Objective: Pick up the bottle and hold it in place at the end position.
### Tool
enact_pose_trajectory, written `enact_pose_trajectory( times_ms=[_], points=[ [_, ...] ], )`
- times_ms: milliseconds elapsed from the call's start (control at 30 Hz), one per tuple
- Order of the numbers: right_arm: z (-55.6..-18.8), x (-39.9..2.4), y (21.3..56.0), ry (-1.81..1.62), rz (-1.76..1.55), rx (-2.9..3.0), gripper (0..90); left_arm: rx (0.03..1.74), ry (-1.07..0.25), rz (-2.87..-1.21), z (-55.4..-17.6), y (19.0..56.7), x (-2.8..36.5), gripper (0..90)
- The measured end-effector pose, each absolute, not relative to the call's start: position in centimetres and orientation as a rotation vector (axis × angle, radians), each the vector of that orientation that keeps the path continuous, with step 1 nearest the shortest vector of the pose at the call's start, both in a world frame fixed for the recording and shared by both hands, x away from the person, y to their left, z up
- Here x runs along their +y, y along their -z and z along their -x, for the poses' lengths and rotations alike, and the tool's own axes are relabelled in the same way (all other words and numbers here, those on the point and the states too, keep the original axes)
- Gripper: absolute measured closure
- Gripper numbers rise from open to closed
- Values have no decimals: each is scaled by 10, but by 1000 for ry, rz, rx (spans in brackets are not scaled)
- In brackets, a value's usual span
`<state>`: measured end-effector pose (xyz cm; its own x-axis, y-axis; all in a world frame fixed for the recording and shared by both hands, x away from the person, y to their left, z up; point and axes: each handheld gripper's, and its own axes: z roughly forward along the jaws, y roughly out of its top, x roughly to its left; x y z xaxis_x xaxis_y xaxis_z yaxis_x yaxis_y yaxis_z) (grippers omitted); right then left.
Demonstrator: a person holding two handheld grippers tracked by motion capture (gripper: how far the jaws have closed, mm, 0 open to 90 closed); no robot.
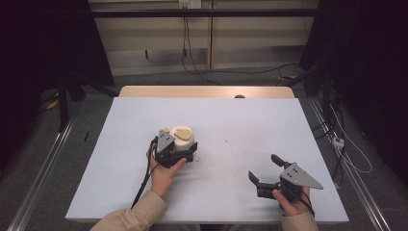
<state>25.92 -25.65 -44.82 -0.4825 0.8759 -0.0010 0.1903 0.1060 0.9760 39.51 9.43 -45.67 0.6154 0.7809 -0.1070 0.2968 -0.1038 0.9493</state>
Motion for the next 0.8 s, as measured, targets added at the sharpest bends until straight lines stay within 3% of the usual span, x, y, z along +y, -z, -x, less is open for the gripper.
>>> enact_pose_trajectory(
  times_ms=[800],
  points=[
    [-259,-254,449,-1424,-1040,1771,26,842,-455,-1669,-403,443,83,57]
  ],
)
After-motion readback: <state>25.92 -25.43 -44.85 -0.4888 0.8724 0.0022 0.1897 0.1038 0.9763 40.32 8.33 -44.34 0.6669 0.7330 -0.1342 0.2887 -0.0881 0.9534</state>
